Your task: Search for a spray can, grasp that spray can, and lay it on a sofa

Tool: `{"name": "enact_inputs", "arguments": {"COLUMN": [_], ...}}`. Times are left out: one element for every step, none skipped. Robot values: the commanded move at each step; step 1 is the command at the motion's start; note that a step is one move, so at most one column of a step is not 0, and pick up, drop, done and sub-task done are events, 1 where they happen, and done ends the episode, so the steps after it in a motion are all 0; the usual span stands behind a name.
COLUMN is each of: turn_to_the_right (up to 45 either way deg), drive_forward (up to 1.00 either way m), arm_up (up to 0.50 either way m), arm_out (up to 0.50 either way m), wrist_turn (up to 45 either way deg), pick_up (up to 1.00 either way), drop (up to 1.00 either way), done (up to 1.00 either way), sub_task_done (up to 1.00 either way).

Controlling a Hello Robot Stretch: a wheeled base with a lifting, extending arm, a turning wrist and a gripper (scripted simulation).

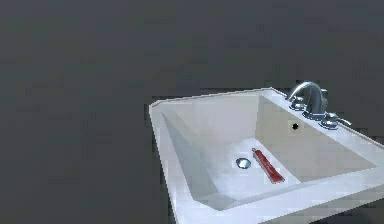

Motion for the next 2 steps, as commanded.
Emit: {"name": "enact_inputs", "arguments": {"turn_to_the_right": [0.0,0.0], "drive_forward": [0.00,0.00], "arm_up": [0.00,0.00], "arm_out": [0.00,0.00], "wrist_turn": [-45.0,-45.0], "pick_up": [0.00,0.00], "drop": [0.00,0.00], "done": [0.00,0.00], "sub_task_done": [0.00,0.00]}}
